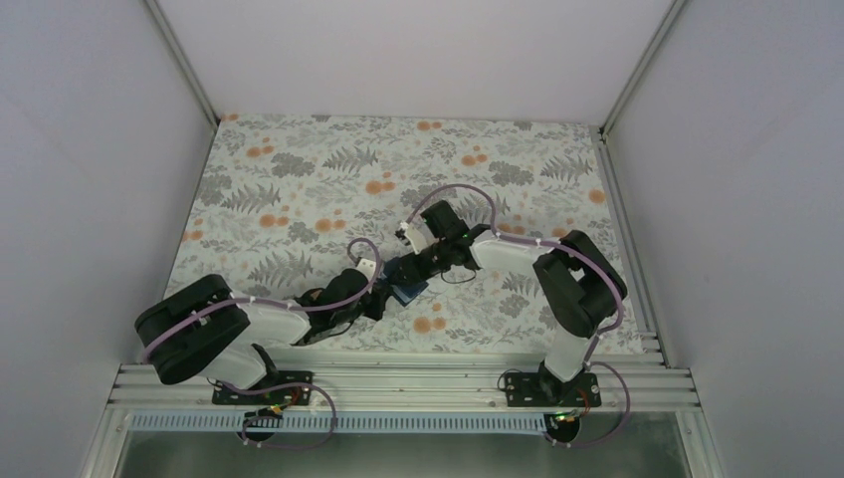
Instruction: Put the credit cards into the card holder
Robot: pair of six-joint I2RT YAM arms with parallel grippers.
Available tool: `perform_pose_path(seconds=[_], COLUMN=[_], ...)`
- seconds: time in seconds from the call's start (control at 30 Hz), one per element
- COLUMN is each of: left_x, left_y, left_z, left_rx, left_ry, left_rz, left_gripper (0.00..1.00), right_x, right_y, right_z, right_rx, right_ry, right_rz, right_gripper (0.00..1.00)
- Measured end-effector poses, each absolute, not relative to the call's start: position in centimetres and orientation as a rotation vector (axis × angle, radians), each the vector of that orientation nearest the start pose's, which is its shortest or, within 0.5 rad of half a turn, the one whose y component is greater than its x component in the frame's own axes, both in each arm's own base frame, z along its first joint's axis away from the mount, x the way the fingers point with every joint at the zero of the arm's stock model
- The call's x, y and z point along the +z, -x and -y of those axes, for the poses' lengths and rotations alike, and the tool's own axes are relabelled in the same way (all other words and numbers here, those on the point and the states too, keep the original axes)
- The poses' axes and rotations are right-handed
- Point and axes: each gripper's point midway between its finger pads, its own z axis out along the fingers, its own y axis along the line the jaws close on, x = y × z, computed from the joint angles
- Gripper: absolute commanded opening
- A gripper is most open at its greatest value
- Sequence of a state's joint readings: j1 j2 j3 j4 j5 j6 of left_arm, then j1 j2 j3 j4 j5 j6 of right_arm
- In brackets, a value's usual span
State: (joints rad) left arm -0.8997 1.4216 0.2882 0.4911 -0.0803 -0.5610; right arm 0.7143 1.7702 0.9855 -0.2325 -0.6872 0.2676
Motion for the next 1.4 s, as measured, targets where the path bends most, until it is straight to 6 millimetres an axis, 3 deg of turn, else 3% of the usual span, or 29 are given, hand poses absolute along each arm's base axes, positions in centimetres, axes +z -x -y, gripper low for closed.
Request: perform_pose_path(seconds=[0.23, 0.5, 0.83, 1.07, 1.17, 1.27, 1.4], left_x=[3.0, 2.9, 2.7, 2.7, 2.6, 3.0, 5.1], left_y=[-21.9, -21.9, -21.9, -21.8, -21.7, -21.6, -21.3], left_z=[25.5, 25.5, 25.4, 25.3, 25.2, 25.0, 24.7], left_rx=[-0.701, -0.695, -0.689, -0.687, -0.682, -0.681, -0.7], left_ry=[-0.347, -0.348, -0.349, -0.35, -0.351, -0.351, -0.334], left_rz=[-2.285, -2.293, -2.301, -2.304, -2.312, -2.315, -2.306], left_gripper=[0.14, 0.14, 0.13, 0.14, 0.18, 0.29, 0.43], right_x=[7.0, 6.2, 5.6, 5.5, 5.5, 5.5, 5.4], right_y=[-22.9, -22.6, -22.5, -22.5, -22.5, -22.3, -22.3], right_z=[-34.8, -35.2, -35.2, -35.2, -35.2, -35.3, -35.2], right_rx=[1.265, 1.31, 1.315, 1.315, 1.322, 1.334, 1.337], right_ry=[0.898, 0.914, 0.918, 0.922, 0.924, 0.927, 0.928], right_rz=[-2.543, -2.55, -2.56, -2.556, -2.551, -2.543, -2.535], right_gripper=[0.32, 0.25, 0.05, 0.04, 0.04, 0.05, 0.04])
